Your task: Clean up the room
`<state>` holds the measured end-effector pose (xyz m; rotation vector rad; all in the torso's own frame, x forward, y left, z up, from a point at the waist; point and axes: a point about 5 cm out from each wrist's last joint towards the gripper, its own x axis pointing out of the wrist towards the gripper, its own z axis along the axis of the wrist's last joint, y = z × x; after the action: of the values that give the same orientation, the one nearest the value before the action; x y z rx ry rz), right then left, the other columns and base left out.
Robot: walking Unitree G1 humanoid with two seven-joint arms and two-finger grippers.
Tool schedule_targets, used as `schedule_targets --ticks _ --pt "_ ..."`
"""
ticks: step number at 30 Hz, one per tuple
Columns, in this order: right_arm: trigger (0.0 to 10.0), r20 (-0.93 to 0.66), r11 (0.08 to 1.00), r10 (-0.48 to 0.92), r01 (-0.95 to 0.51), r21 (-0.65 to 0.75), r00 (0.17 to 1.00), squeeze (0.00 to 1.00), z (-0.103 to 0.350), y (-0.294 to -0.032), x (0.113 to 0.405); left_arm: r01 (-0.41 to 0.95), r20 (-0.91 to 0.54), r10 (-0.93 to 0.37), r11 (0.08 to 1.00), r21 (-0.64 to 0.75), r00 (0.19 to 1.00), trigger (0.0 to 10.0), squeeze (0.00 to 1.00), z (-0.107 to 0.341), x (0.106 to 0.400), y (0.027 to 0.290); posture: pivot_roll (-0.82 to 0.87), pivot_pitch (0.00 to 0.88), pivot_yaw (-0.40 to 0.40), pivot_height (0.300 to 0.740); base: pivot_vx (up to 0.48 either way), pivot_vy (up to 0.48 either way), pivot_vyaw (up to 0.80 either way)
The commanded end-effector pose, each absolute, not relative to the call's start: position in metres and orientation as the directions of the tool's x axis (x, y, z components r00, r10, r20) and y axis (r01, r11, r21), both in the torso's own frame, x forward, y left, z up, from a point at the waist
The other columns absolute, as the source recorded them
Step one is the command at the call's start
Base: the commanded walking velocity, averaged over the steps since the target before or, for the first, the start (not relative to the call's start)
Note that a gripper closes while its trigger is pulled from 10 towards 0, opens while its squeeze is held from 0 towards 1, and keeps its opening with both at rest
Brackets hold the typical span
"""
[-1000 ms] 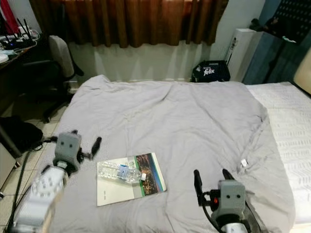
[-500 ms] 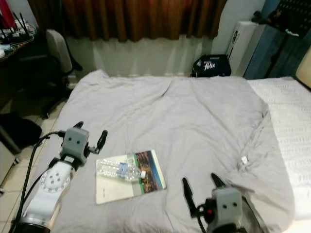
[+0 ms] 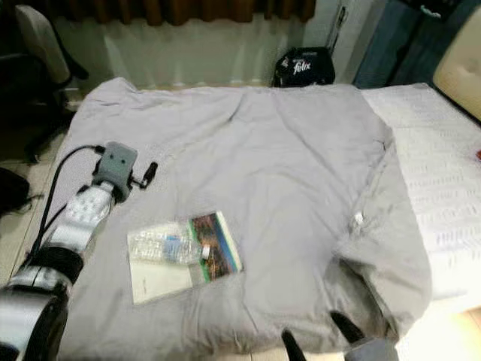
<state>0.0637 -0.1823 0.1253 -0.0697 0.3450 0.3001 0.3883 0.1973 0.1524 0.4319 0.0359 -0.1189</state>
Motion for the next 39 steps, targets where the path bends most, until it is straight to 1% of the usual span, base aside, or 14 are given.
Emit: schedule_targets --ticks 1,6,10,14,15,17,23,26,28,29,31,33,34,39 --pt "10.0 -0.348 0.953 0.272 -0.302 -0.035 0.897 0.0 0.141 -0.181 0.052 0.111 -0.079 -0.086 0.908 0.404 0.993 10.0 0.0 0.15 0.391 0.194 -0.44 0.352 -0.073 0.74 0.0 0.0 0.0" --pt "10.0 -0.396 0.951 0.28 -0.31 -0.014 0.875 0.0 0.156 -0.171 0.033 0.088 -0.102 -0.054 0.927 0.364 0.993 10.0 0.0 0.147 0.392 0.191 -0.48 0.4 -0.089 0.74 0.0 0.0 0.0" --pt "10.0 -0.433 0.951 0.283 -0.311 0.008 0.856 0.0 0.169 -0.168 0.012 0.12 -0.138 -0.075 0.93 0.348 0.988 10.0 0.0 0.139 0.392 0.18 -0.49 0.455 -0.103 0.74 0.0 0.0 0.0" --pt "10.0 -0.457 0.949 0.289 -0.314 0.022 0.841 0.0 0.174 -0.164 0.001 0.123 -0.15 -0.073 0.924 0.362 0.986 10.0 0.0 0.135 0.391 0.174 -0.5 0.466 -0.107 0.74 0.0 0.0 0.0" --pt "10.0 -0.486 0.953 0.274 -0.303 0.021 0.83 0.0 0.179 -0.164 -0.009 0.093 -0.155 -0.033 0.913 0.396 0.987 10.0 0.0 0.133 0.39 0.177 -0.53 0.501 -0.127 0.74 0.0 0.0 0.0" --pt "10.0 -0.515 0.956 0.26 -0.292 0.02 0.816 0.0 0.184 -0.165 -0.017 0.069 -0.159 0.0 0.901 0.428 0.987 10.0 0.0 0.131 0.389 0.183 -0.55 0.521 -0.131 0.74 0.0 0.0 0.0" --pt "10.0 -0.571 0.96 0.247 -0.279 0.033 0.783 0.0 0.195 -0.162 -0.032 -0.016 -0.172 0.115 0.872 0.49 0.978 10.0 0.0 0.119 0.38 0.207 -0.56 0.524 -0.147 0.74 0.0 0.0 0.0" --pt "10.0 -0.58 0.961 0.242 -0.276 0.032 0.777 0.0 0.197 -0.162 -0.034 -0.016 -0.203 0.132 0.873 0.488 0.97 10.0 0.0 0.112 0.376 0.213 -0.56 0.535 -0.144 0.74 0.0 0.0 0.0" --pt "10.0 -0.581 0.96 0.245 -0.278 0.034 0.776 0.0 0.198 -0.161 -0.034 0.007 -0.284 0.149 0.875 0.484 0.947 10.0 0.0 0.094 0.366 0.22 -0.55 0.543 -0.14 0.74 0.0 0.0 0.0" --pt "10.0 -0.581 0.96 0.245 -0.278 0.034 0.776 0.0 0.198 -0.161 -0.034 0.007 -0.284 0.149 0.875 0.484 0.947 10.0 0.0 0.094 0.366 0.22 -0.55 0.543 -0.14 0.74 0.0 0.0 0.0" --pt "10.0 -0.577 0.957 0.255 -0.287 0.037 0.776 0.0 0.197 -0.161 -0.035 0.014 -0.357 0.169 0.889 0.458 0.919 10.0 0.0 0.078 0.356 0.226 -0.54 0.528 -0.137 0.74 0.0 0.0 0.0" --pt "10.0 -0.575 0.956 0.258 -0.29 0.037 0.776 0.0 0.196 -0.161 -0.035 0.013 -0.382 0.178 0.894 0.447 0.907 10.0 0.0 0.073 0.353 0.228 -0.54 0.525 -0.135 0.74 0.0 0.0 0.0" --pt "10.0 -0.57 0.955 0.262 -0.296 0.035 0.779 0.0 0.194 -0.162 -0.034 0.007 -0.426 0.183 0.914 0.407 0.886 10.0 0.0 0.062 0.345 0.231 -0.53 0.527 -0.138 0.74 0.0 0.0 0.0" --pt "10.0 -0.562 0.952 0.274 -0.305 0.041 0.781 0.0 0.19 -0.161 -0.032 0.029 -0.463 0.16 0.926 0.376 0.872 10.0 0.0 0.051 0.338 0.231 -0.51 0.538 -0.131 0.74 0.0 0.0 0.0"
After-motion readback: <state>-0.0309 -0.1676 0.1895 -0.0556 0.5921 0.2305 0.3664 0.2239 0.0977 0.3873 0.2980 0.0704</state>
